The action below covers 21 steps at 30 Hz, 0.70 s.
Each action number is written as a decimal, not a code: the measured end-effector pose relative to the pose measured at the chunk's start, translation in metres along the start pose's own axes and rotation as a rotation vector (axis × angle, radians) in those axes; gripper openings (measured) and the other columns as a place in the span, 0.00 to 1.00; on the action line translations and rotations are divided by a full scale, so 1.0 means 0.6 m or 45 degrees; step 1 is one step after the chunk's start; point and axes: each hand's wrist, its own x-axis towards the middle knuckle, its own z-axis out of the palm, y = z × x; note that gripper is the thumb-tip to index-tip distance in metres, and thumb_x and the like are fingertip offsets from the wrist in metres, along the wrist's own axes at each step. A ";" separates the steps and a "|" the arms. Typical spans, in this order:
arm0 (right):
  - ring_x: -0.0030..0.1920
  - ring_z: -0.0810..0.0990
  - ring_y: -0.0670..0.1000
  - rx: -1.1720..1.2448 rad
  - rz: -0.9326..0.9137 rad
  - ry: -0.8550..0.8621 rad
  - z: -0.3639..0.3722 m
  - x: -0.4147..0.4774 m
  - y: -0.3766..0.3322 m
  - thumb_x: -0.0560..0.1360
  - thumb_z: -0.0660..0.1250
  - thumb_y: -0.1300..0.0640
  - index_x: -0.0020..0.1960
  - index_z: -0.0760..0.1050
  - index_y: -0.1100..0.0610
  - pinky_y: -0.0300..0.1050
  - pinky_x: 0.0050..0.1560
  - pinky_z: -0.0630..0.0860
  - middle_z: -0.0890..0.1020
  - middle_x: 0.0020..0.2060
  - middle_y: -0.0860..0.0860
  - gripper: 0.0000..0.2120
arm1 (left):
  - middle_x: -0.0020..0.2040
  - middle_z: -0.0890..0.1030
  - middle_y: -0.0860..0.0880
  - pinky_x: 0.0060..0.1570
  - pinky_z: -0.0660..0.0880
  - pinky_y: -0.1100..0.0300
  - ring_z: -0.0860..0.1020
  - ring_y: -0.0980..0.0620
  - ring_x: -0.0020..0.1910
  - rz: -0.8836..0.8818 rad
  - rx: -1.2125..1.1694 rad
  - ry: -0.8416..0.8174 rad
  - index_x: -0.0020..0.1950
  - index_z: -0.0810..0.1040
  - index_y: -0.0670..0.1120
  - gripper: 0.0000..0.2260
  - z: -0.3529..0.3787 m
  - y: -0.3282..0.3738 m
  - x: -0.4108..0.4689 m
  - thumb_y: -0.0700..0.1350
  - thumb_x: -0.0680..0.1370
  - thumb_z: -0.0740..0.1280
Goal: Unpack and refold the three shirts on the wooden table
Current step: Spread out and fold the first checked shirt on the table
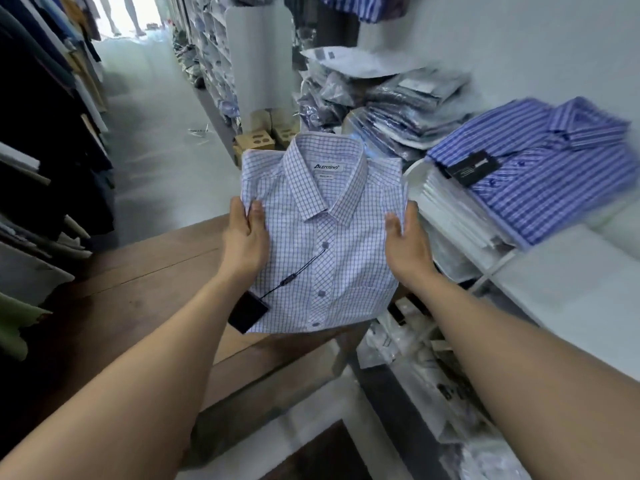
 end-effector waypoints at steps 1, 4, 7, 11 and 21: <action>0.70 0.71 0.51 0.001 -0.008 0.059 -0.025 -0.001 0.000 0.85 0.52 0.44 0.78 0.57 0.48 0.50 0.67 0.69 0.71 0.72 0.46 0.23 | 0.45 0.73 0.56 0.46 0.67 0.53 0.75 0.49 0.47 0.032 0.000 -0.011 0.55 0.64 0.47 0.13 0.017 0.018 0.004 0.56 0.86 0.52; 0.59 0.78 0.54 -0.043 0.014 0.242 -0.105 -0.011 0.001 0.85 0.52 0.45 0.74 0.60 0.50 0.51 0.56 0.73 0.77 0.61 0.49 0.19 | 0.45 0.72 0.58 0.47 0.67 0.53 0.74 0.50 0.46 0.132 -0.022 -0.082 0.55 0.64 0.48 0.12 0.075 0.082 -0.005 0.57 0.86 0.51; 0.59 0.77 0.58 -0.090 0.035 0.411 -0.186 -0.031 0.026 0.85 0.51 0.44 0.68 0.62 0.50 0.53 0.56 0.74 0.78 0.60 0.53 0.16 | 0.47 0.74 0.57 0.50 0.65 0.55 0.73 0.52 0.47 0.208 -0.071 -0.183 0.57 0.64 0.50 0.11 0.138 0.140 -0.031 0.56 0.86 0.51; 0.53 0.78 0.55 -0.104 0.100 0.602 -0.289 -0.074 0.066 0.85 0.52 0.46 0.66 0.64 0.49 0.47 0.52 0.73 0.80 0.55 0.50 0.13 | 0.46 0.74 0.58 0.50 0.65 0.54 0.72 0.49 0.48 0.311 -0.123 -0.351 0.61 0.66 0.49 0.13 0.225 0.201 -0.073 0.56 0.86 0.51; 0.38 0.75 0.48 -0.266 0.411 1.059 -0.436 -0.189 0.134 0.86 0.52 0.49 0.62 0.66 0.53 0.46 0.42 0.68 0.75 0.40 0.46 0.10 | 0.56 0.79 0.45 0.51 0.69 0.50 0.77 0.42 0.54 0.541 -0.153 -0.798 0.65 0.67 0.44 0.18 0.401 0.286 -0.152 0.57 0.86 0.52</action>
